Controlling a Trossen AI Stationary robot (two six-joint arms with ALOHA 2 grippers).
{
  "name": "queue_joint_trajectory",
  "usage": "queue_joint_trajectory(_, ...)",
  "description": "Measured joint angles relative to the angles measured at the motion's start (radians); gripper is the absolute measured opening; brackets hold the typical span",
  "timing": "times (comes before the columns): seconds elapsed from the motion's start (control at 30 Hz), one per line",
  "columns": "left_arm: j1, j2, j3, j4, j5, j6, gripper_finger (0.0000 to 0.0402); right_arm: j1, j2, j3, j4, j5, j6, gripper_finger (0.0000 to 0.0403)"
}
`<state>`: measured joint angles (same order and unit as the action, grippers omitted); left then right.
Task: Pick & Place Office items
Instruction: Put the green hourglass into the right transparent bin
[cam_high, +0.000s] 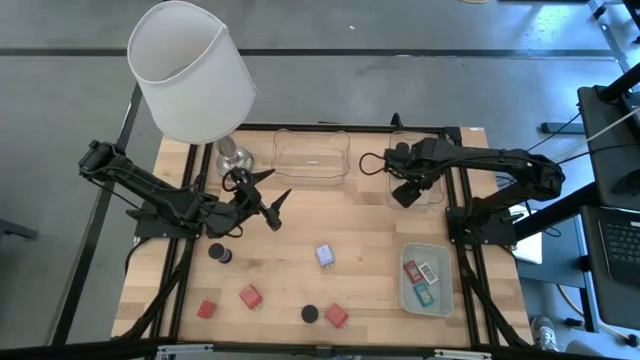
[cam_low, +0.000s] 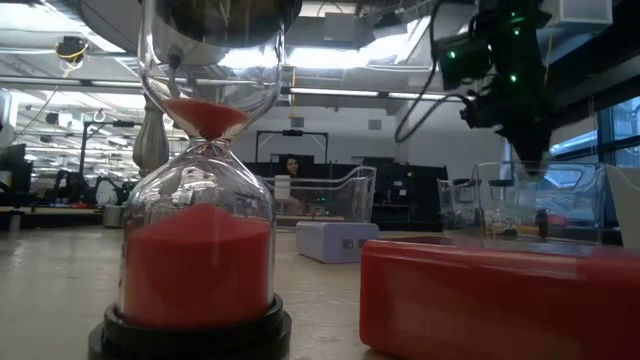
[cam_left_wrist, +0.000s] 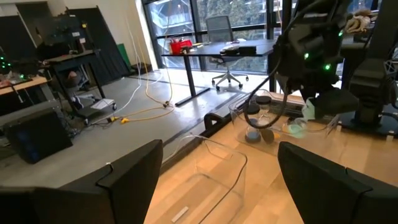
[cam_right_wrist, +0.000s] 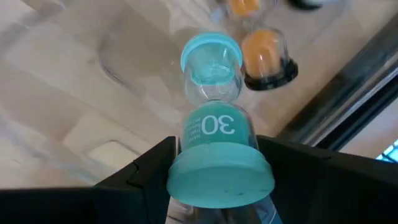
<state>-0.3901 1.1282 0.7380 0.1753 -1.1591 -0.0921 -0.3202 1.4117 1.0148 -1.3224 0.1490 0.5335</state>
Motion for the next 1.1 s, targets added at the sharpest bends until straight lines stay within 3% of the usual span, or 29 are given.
queue_joint_trajectory(0.27, 0.0, 0.0, 0.0, 0.0, 0.0, 0.004, 0.0316, -0.048, 0.0, -0.054, 0.006, -0.045, -0.042, 0.0203)
queue_joint_trajectory(0.8, 0.0, 0.0, 0.0, -0.015, 0.001, 0.018, 0.0316, -0.127, 0.0, -0.115, 0.018, -0.025, -0.067, 0.0204)
queue_joint_trajectory(1.1, 0.0, 0.0, 0.0, -0.02, 0.001, 0.018, 0.0316, -0.133, 0.0, -0.115, 0.06, -0.022, -0.085, 0.0247)
